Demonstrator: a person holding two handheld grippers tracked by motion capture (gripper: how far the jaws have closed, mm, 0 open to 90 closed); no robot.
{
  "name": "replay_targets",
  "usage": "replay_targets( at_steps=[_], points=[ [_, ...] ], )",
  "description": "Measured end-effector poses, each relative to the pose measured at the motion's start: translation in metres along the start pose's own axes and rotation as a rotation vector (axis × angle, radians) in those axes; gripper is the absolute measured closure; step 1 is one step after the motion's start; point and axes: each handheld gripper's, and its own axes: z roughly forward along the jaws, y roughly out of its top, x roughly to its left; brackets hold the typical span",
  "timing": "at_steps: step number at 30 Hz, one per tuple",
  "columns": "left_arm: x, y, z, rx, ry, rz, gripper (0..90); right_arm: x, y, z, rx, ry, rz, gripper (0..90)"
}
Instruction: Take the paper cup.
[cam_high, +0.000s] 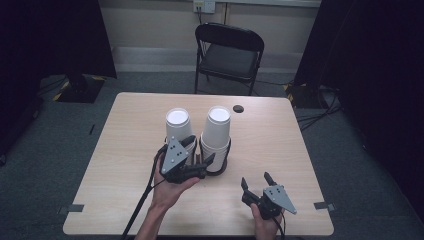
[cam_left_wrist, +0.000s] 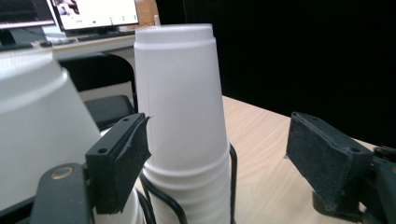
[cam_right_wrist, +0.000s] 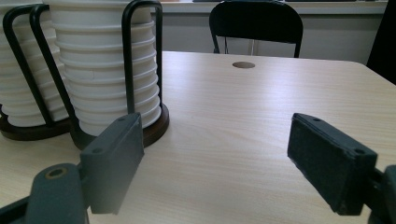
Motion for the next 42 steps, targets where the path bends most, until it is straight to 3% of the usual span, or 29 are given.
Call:
replay_targets(
  at_steps=[4, 5, 10, 16, 19, 26, 33, 38, 42],
  points=[
    [0.001, 0.009, 0.007, -0.005, 0.001, 0.007, 19.0, 0.0, 0.0, 0.0, -0.002, -0.001, 0.002, 17.8],
    [0.0, 0.013, 0.011, -0.008, -0.008, -0.016, 17.4, 0.0, 0.0, 0.0, -0.003, -0.003, 0.003, 17.8],
    [-0.003, 0.018, 0.022, -0.007, -0.012, -0.016, 15.9, 0.001, 0.0, 0.001, 0.011, 0.002, -0.011, 17.4],
    [0.003, 0.023, 0.031, 0.002, -0.018, -0.029, 15.6, 0.0, 0.0, 0.0, 0.003, 0.004, -0.002, 17.4],
    [0.007, 0.026, 0.033, 0.003, -0.046, -0.04, 17.6, 0.0, 0.0, 0.0, 0.0, 0.001, 0.0, 17.5],
    [0.013, 0.035, 0.041, 0.017, -0.037, -0.044, 16.4, -0.001, 0.0, 0.001, 0.007, 0.008, 0.006, 17.2],
    [0.019, 0.043, 0.05, 0.045, -0.032, -0.02, 17.4, -0.002, 0.0, 0.001, 0.007, 0.012, 0.012, 16.6],
    [0.023, 0.046, 0.053, 0.046, -0.034, -0.039, 15.8, -0.002, 0.0, 0.001, 0.007, 0.012, 0.01, 16.6],
    [0.024, 0.049, 0.057, 0.06, -0.027, -0.031, 16.6, -0.002, 0.0, 0.001, 0.009, 0.014, 0.01, 16.7]
  ],
)
